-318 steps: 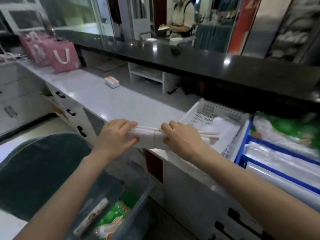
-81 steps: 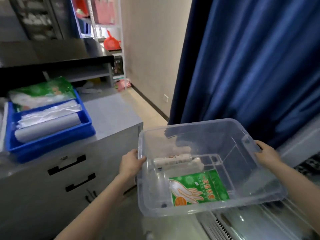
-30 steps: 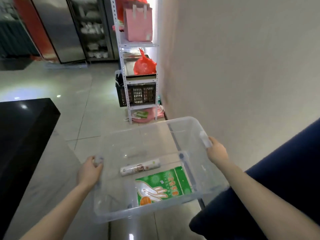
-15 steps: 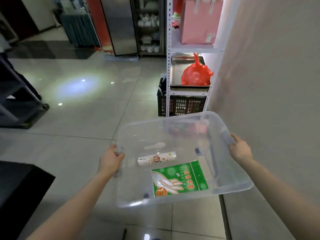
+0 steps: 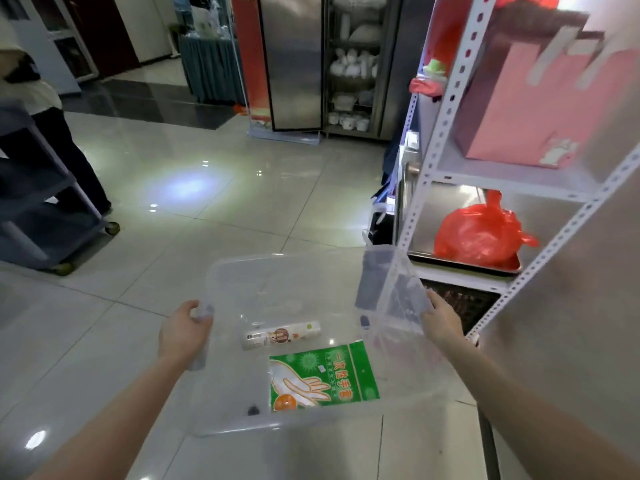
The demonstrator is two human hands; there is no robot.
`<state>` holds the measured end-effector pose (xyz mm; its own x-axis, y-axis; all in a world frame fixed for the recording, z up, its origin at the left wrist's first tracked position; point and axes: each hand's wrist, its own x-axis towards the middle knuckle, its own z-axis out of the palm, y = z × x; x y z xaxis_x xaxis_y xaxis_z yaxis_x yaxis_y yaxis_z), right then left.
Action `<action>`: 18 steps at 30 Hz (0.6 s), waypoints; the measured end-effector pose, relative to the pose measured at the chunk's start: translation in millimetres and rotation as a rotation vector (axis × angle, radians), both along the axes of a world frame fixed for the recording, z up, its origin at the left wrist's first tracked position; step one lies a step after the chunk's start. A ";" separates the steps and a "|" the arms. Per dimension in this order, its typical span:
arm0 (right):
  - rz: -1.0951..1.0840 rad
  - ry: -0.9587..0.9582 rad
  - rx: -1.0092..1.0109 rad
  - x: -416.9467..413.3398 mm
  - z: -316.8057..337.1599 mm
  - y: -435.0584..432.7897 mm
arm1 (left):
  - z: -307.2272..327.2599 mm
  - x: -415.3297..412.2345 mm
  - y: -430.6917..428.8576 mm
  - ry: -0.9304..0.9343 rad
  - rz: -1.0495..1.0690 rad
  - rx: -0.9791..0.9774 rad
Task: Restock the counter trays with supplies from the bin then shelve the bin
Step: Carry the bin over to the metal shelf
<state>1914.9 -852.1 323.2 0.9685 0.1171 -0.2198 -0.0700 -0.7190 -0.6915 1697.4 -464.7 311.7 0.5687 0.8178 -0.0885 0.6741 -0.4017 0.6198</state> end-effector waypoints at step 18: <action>0.105 0.046 0.053 391.9 -36.4 311.9 | 18.4 336.7 279.8 0.088 0.082 0.052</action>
